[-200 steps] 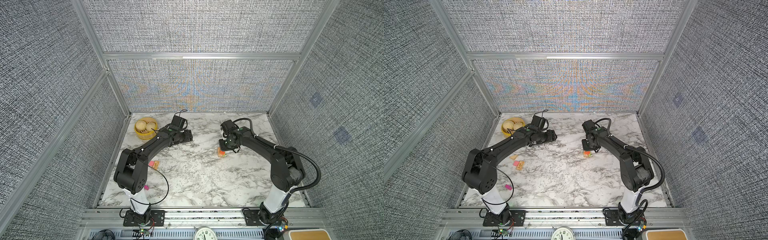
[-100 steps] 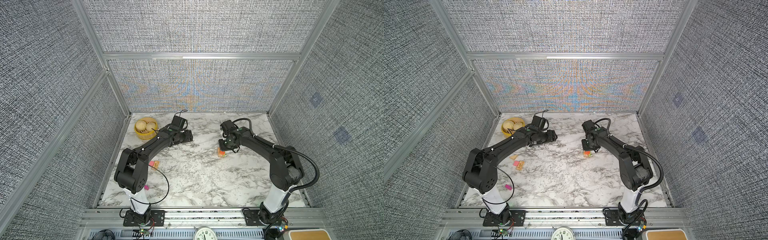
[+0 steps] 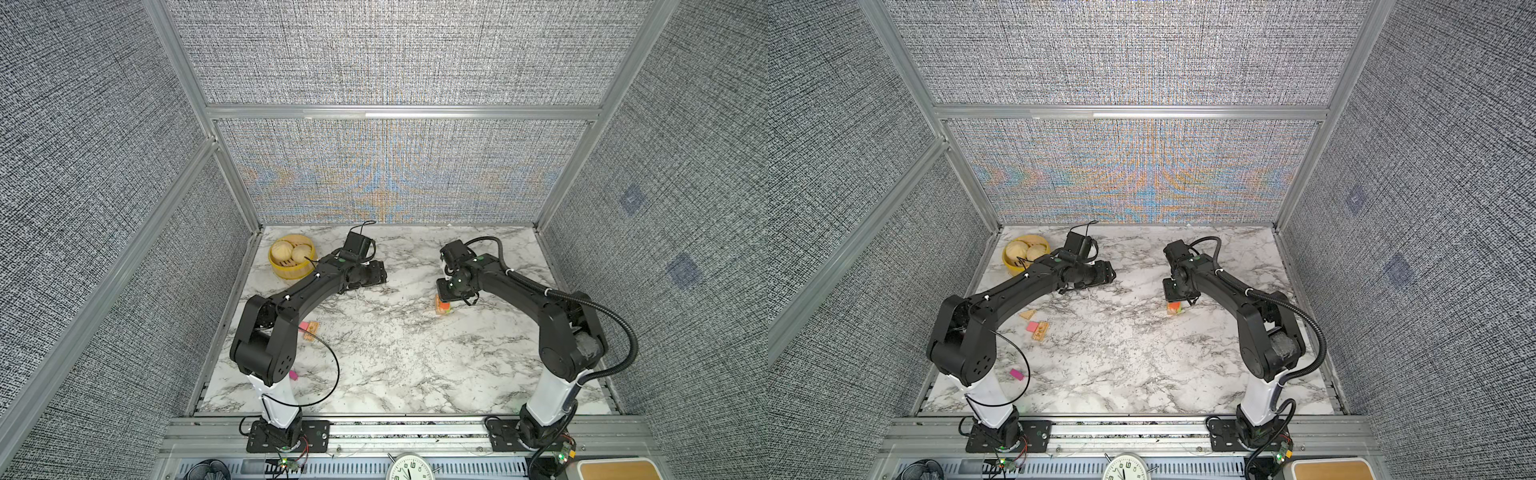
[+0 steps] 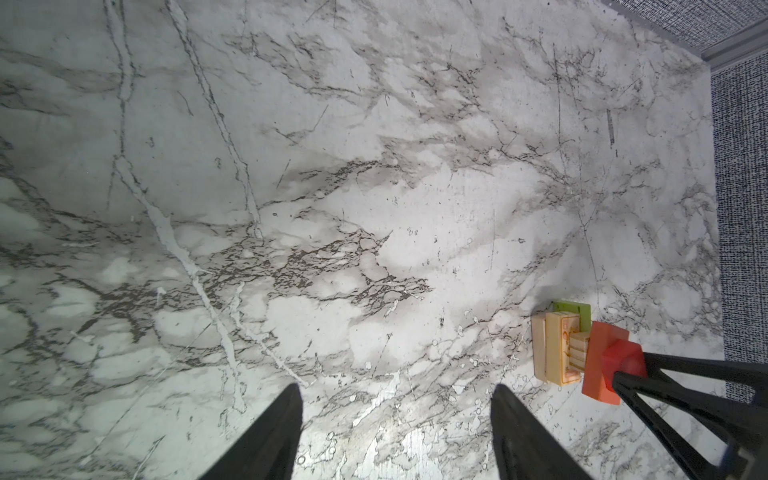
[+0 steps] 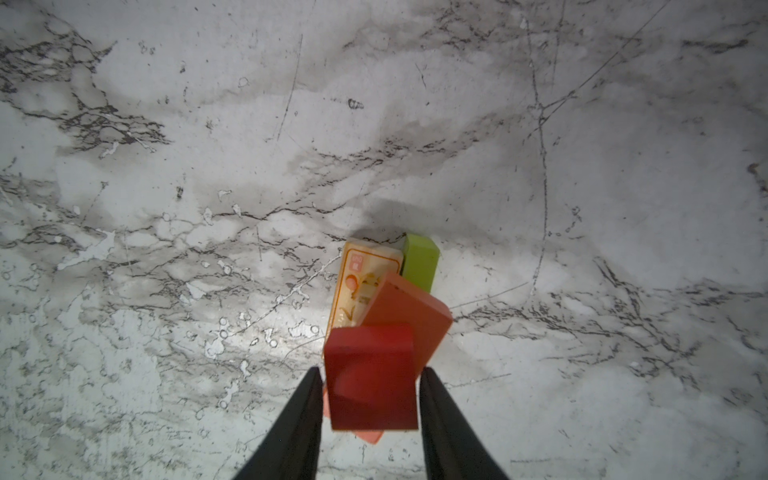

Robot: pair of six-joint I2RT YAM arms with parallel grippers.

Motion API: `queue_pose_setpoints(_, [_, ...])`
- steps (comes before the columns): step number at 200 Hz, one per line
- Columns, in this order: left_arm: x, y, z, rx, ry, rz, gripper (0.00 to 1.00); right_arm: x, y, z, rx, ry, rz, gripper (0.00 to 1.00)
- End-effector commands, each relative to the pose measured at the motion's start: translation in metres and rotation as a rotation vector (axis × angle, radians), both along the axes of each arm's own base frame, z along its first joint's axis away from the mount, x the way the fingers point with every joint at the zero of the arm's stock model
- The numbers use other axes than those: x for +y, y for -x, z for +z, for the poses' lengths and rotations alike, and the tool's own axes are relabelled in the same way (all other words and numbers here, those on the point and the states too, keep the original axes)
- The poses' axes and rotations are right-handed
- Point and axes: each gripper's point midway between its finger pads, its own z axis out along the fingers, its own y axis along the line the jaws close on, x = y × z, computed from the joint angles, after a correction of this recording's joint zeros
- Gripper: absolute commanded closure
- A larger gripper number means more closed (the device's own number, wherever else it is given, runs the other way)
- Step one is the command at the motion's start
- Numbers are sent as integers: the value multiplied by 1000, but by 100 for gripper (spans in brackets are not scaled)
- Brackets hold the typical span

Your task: Build the wood block tower

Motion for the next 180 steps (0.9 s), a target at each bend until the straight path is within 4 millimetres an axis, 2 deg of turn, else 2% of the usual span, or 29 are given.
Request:
queue_pose_setpoints(1, [1, -2, 5, -17, -9, -8, 27, -1, 0, 3, -1, 4, -4, 58])
queue_pose_setpoints(66, [15, 9, 13, -9, -44, 4, 28, 1, 0, 25, -65, -32, 12, 54])
queue_pose_setpoints(89, [32, 14, 7, 27, -88, 55, 30, 8, -3, 38, -118, -89, 20, 53])
queue_pose_setpoints(134, [67, 31, -3, 64, -163, 144, 30, 44, -20, 66, -210, -193, 95, 54])
queue_pose_setpoints(180, [115, 51, -15, 112, -184, 279, 29, 91, -39, 74, -224, -261, 178, 53])
